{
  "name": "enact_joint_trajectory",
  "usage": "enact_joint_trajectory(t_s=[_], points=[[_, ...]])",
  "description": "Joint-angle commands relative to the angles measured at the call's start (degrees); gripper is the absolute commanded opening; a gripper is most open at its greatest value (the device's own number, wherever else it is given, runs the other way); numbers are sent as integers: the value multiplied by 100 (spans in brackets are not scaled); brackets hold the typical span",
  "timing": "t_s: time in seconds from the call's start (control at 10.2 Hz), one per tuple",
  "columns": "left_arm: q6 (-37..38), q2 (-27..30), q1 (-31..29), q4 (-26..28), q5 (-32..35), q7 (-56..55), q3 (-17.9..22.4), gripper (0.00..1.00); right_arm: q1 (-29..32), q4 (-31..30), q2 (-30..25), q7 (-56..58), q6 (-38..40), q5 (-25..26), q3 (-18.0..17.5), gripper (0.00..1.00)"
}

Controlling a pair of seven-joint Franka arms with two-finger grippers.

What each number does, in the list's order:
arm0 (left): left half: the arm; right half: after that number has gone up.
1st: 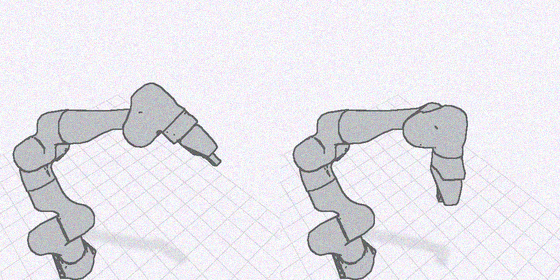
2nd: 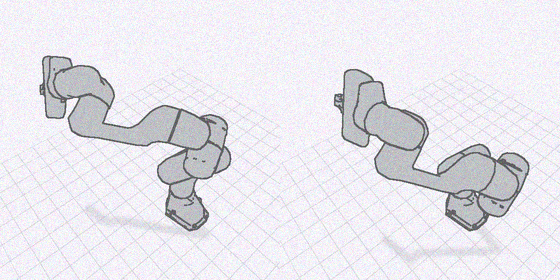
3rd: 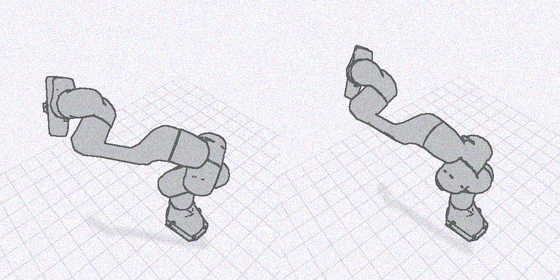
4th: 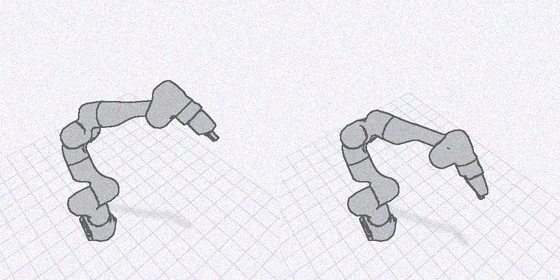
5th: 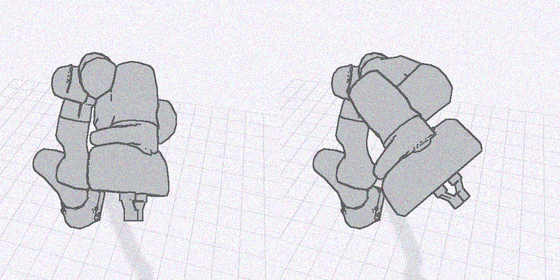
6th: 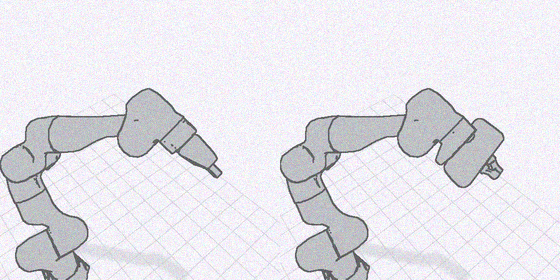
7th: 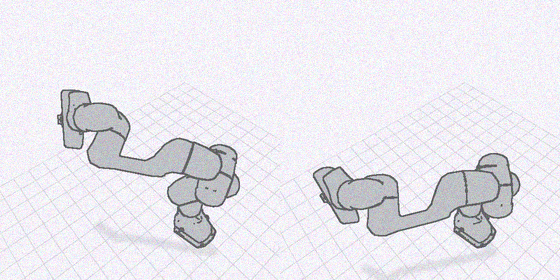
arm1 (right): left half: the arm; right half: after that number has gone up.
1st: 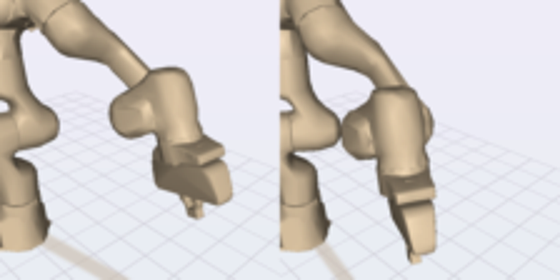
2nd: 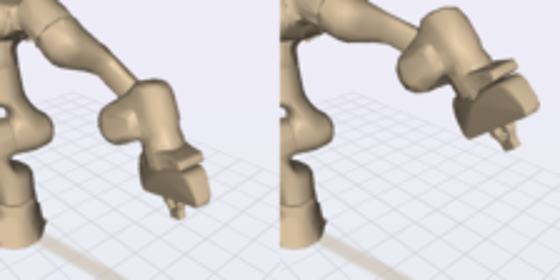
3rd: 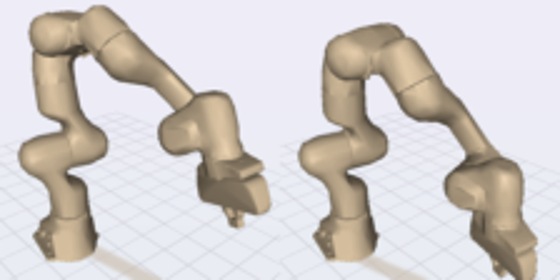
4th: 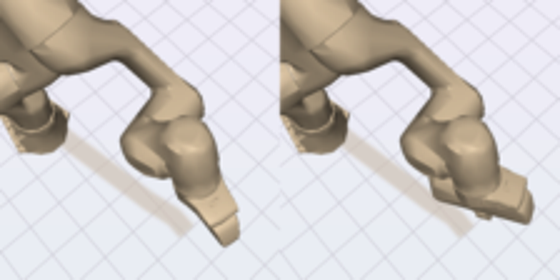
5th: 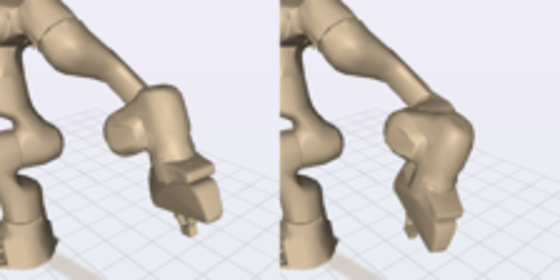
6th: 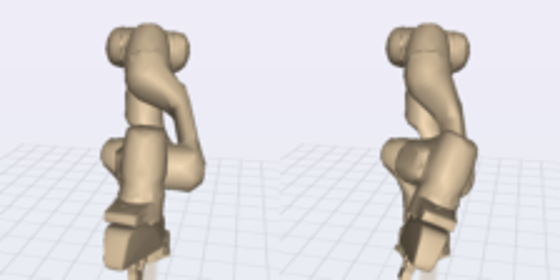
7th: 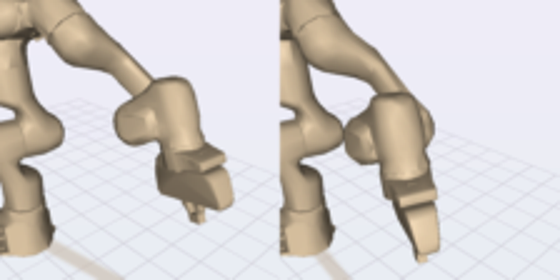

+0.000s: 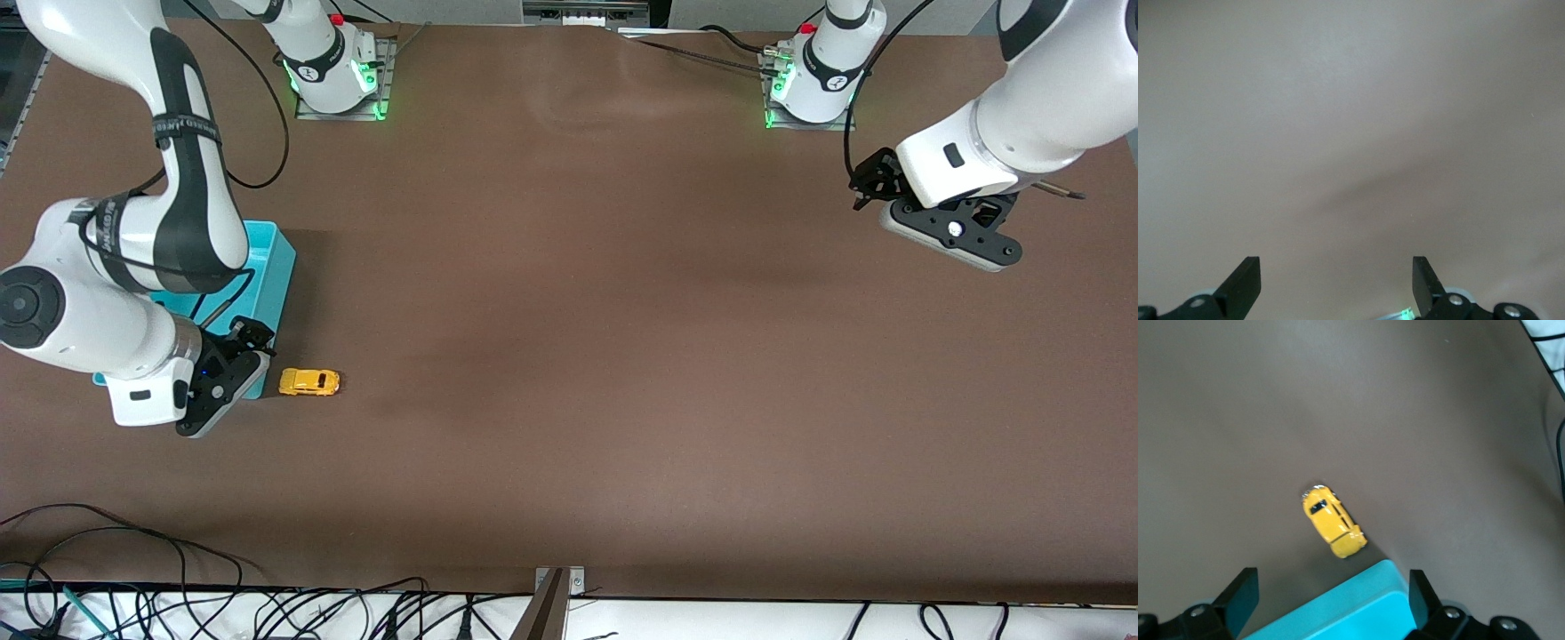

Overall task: Wind up and store yellow beetle car
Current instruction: 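Reach the right gripper to the car while the left gripper returns, then lower the right gripper and close it around the yellow car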

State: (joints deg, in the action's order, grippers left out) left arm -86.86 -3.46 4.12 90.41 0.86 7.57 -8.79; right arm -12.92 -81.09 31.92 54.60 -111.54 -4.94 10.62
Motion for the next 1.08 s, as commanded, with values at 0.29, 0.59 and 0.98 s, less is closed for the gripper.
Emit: enact_joint_trajectory(t_s=[0.29,0.59,0.98], points=[[-454,495,213,566,-226,-265,738,100,316,-733,638,2444,-983,-1382,-33,100],[-420,504,125,540,-226,-265,703,100,290,-759,912,3338,-1369,-1853,-25,100],[-393,504,-234,522,-226,-274,370,100,176,-1260,992,3312,-2293,-1826,-16,100]])
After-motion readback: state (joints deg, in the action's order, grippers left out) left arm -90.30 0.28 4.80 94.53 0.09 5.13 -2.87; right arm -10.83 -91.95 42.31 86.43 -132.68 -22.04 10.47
